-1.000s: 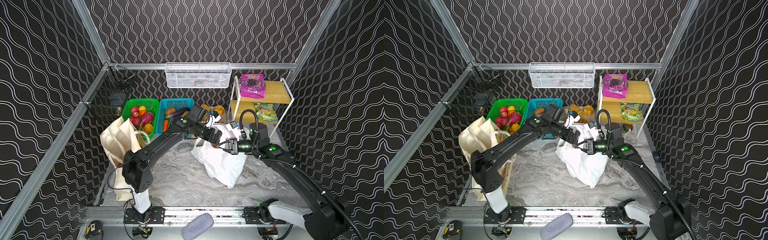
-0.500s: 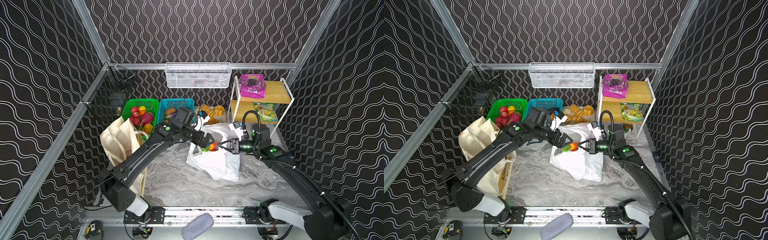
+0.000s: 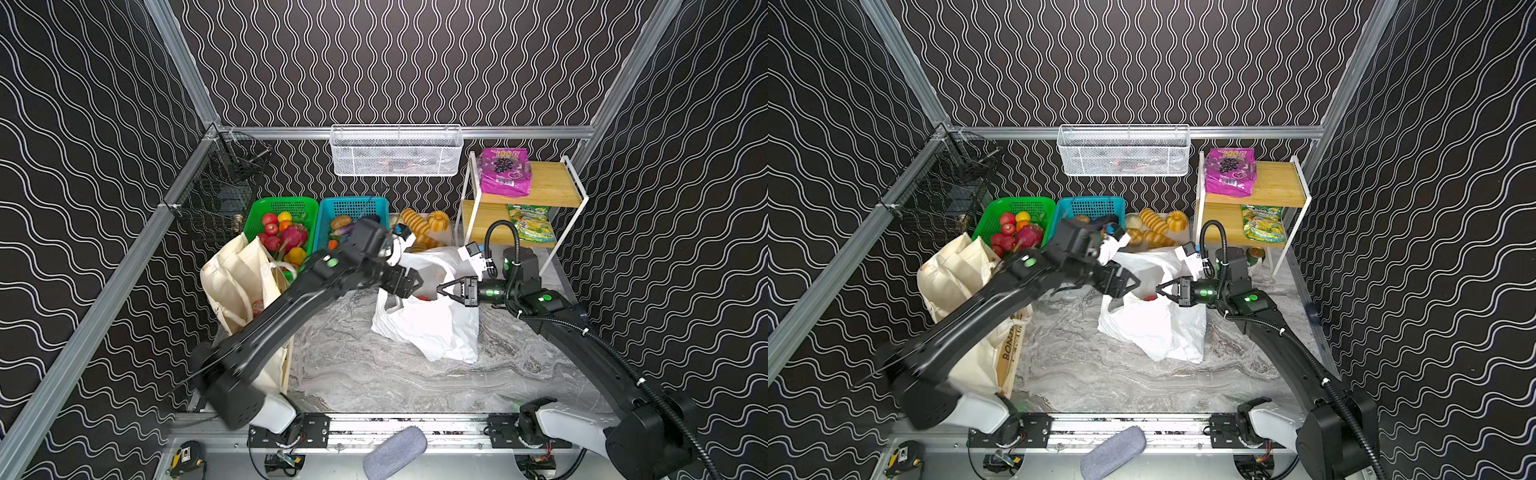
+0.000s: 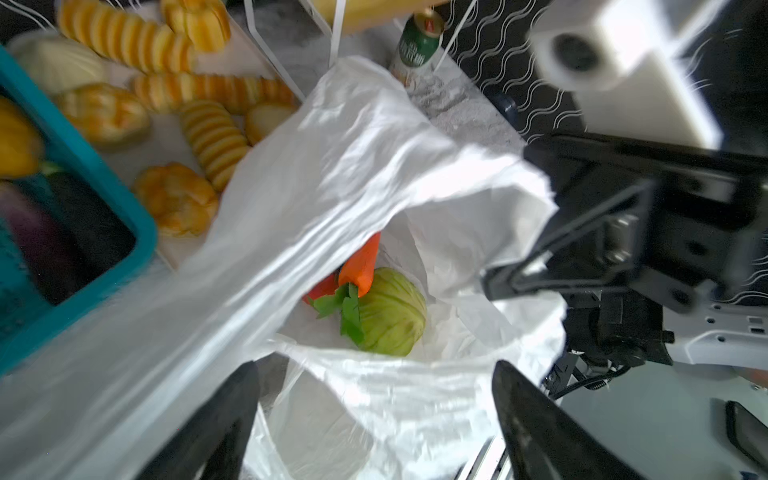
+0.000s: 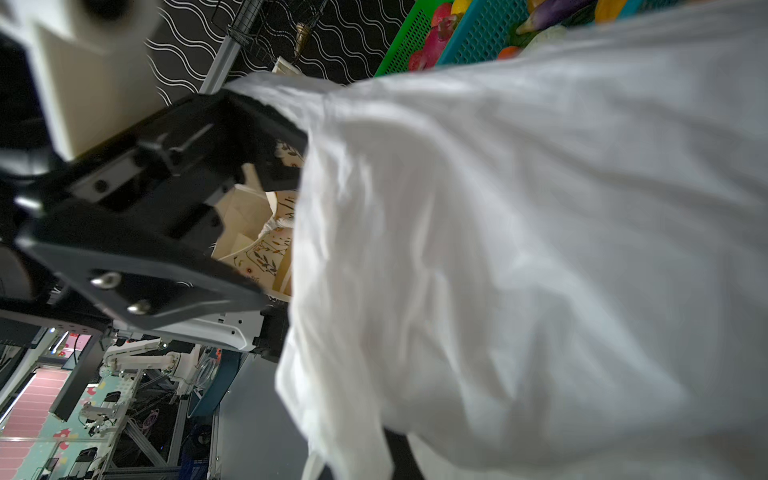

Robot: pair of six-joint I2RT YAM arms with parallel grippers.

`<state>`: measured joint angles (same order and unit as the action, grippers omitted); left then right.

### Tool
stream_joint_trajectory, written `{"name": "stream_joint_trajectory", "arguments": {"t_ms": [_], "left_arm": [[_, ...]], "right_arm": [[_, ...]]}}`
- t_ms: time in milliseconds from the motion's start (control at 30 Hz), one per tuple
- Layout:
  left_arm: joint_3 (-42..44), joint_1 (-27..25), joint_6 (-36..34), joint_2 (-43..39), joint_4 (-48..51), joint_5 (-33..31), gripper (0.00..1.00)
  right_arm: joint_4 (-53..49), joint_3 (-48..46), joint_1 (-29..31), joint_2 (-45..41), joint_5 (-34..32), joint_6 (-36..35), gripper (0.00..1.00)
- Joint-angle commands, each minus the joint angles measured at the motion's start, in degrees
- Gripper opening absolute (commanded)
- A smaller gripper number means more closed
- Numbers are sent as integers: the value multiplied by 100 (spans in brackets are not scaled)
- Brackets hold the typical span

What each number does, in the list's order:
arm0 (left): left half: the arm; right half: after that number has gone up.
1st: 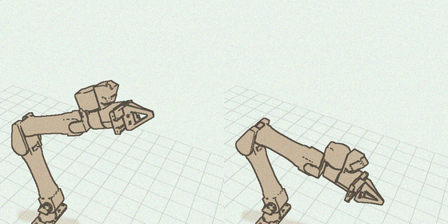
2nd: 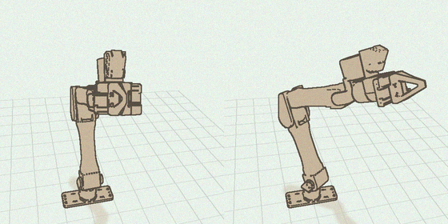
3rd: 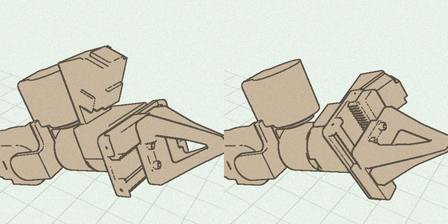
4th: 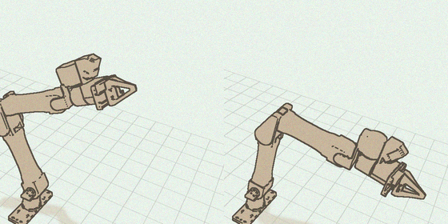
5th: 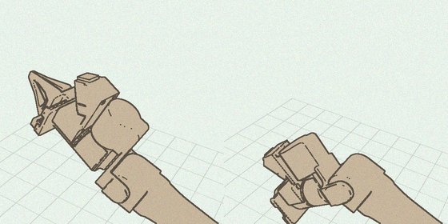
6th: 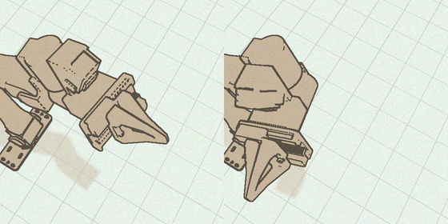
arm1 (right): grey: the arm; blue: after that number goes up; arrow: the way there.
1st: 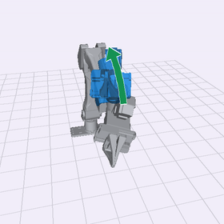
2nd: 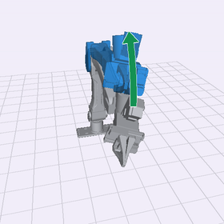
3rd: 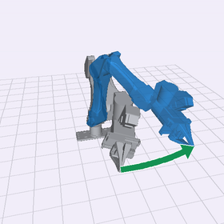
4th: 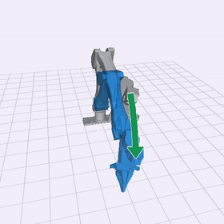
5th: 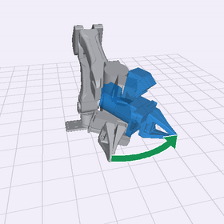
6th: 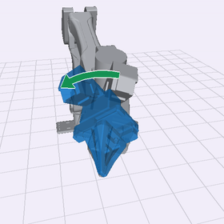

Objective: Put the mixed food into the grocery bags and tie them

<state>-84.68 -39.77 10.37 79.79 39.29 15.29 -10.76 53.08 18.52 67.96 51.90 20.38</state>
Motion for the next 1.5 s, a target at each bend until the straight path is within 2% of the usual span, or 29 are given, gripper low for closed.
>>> {"name": "stream_joint_trajectory", "arguments": {"t_ms": [0, 33, 133, 200, 233, 300, 433, 500, 533, 600, 667, 767, 833, 933, 1033, 1067, 1167, 1267, 1333, 1367, 1467], "left_arm": [[702, 4, -16, -701, -768, -271, 90], [940, 4, -9, -904, -764, -373, 89], [1351, 21, 33, -1311, -338, -1200, 89], [1527, 62, -24, -1433, -287, -1180, 95], [1507, 93, -148, -1422, -277, -781, 98], [1257, 114, -362, -1220, -208, 171, 98], [666, 110, -596, -768, -213, 2492, 98], [450, 110, -607, -536, -141, 2933, 98], [291, 110, -782, -396, 101, 2921, 96], [102, 83, -1118, -199, 679, 2401, 94], [-52, 70, -1480, -18, 1535, 1443, 93], [10, 66, -1552, -27, 1990, 637, 90], [205, 64, -1582, -316, 1850, 652, 87], [744, 61, -1545, -1136, 1042, 947, 85], [1380, 66, -1755, -1780, 291, 1552, 93], [1587, 64, -1872, -1887, 113, 1791, 94], [1747, 66, -2230, -1914, 160, 1789, 92], [1860, 66, -2034, -2045, 120, 575, 89], [1949, 76, -1305, -2110, -22, -964, 84], [1994, 110, -1014, -2113, -45, -1355, 84], [2306, 302, -686, -2067, -74, -1352, 83]], "right_arm": [[283, 0, -18, 71, 76, -1, 0], [309, 22, -32, 117, 96, 26, 0], [362, 79, -41, 210, 158, 86, 0], [399, 93, -41, 243, 162, 124, 0], [408, 101, -42, 259, 163, 139, 0], [401, 115, -42, 312, 94, 200, 0], [-18, 308, -40, 577, -223, 194, 0], [-170, 378, -37, 696, -259, 202, 0], [-163, 379, -39, 741, -268, 271, 0], [-113, 379, -42, 800, -373, 411, 0], [12, 379, -41, 845, -426, 578, 0], [130, 379, -45, 881, -592, 848, 0], [188, 378, -47, 901, -559, 910, 0], [173, 379, -55, 886, -696, 958, 0], [301, 379, -59, 902, -650, 1070, 0], [335, 376, -58, 919, -598, 1097, 0], [318, 379, -58, 930, -582, 1109, 0], [277, 379, -58, 854, -678, 1090, 0], [314, 379, -59, 791, -716, 1106, 0], [312, 370, -58, 780, -733, 1097, 0], [237, 366, -57, 763, -816, 1071, 0]]}}
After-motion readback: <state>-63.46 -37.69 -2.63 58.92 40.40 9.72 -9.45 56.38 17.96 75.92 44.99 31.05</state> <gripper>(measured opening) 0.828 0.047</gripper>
